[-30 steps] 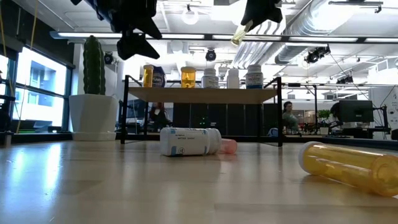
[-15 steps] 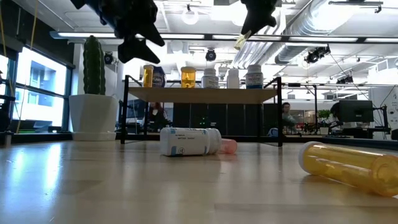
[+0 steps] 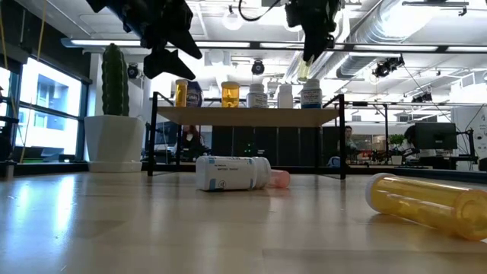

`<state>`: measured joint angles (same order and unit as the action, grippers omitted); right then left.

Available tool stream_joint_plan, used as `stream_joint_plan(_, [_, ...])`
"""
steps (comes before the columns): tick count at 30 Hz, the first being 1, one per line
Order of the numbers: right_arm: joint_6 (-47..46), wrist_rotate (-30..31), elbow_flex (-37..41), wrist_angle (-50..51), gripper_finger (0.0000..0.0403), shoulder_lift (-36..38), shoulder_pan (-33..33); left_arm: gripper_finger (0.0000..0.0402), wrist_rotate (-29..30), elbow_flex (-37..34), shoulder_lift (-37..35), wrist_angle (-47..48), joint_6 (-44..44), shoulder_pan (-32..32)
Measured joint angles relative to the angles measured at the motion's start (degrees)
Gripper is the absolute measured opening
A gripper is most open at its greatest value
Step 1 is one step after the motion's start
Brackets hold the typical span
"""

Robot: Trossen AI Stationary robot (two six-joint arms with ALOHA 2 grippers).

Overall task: Pick and place medicine bottles onto shelf by color
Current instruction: Put the yellow pill bottle on the shelf

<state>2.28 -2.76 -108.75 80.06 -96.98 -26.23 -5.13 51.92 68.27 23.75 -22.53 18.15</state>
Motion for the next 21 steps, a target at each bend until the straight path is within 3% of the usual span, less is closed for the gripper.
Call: stream_joint_plan(21, [8.56, 2.77, 0.07, 3.40, 0.0101, -7.37, -0.03, 0.0254, 0.20, 0.00, 0.00, -0.01, -1.50, 0.00])
